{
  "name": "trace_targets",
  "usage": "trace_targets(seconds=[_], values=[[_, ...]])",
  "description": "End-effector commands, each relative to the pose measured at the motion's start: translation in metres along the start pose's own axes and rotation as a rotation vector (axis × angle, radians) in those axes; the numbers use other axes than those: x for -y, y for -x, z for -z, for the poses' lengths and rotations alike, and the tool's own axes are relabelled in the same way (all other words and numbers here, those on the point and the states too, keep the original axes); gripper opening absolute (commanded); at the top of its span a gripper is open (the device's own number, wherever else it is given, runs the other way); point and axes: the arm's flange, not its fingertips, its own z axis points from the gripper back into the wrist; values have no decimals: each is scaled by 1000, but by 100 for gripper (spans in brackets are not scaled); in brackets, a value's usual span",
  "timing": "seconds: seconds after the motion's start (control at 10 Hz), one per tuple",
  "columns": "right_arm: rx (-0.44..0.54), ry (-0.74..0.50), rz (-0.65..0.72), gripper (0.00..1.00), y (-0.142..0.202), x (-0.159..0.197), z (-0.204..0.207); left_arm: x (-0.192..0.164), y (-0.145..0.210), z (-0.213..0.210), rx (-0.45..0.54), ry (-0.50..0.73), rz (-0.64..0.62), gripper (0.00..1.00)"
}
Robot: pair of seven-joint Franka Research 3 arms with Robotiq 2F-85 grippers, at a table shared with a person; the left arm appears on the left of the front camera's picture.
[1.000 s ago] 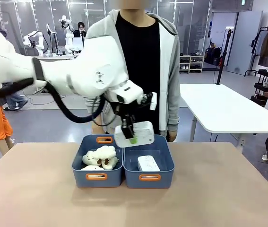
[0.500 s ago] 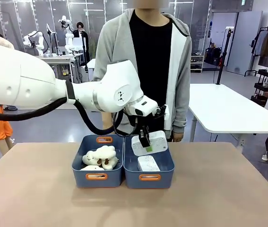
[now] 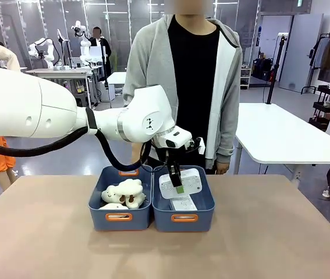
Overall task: Sort the digital clocks into the basket.
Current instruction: Pick up the Digital clock from the table and place it into the empty Plastic storage basket.
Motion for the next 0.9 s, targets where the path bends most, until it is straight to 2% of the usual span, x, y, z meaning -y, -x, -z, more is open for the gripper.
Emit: trace_targets(seconds=[0.0, 0.2, 0.3, 0.4, 0.5, 0.8], values=[[-8, 2, 16, 100, 2, -2, -1, -3, -5, -12, -11, 23, -57, 100], [-8, 2, 16, 100, 2, -2, -1, 4, -6, -20, -3, 33, -60, 100], [-8, 2, 16, 100, 2, -2, -1, 5, -3, -18, -59, 10, -54, 100], [-8, 2, 16, 100, 2, -2, -1, 4, -3, -19, -60, 42, -46, 100], [-8, 2, 16, 100, 2, -2, -1, 3, -2, -13, -14, 10, -36, 100], [-8, 2, 16, 100, 2, -2, -1, 3, -2, -13, -14, 10, -36, 100]])
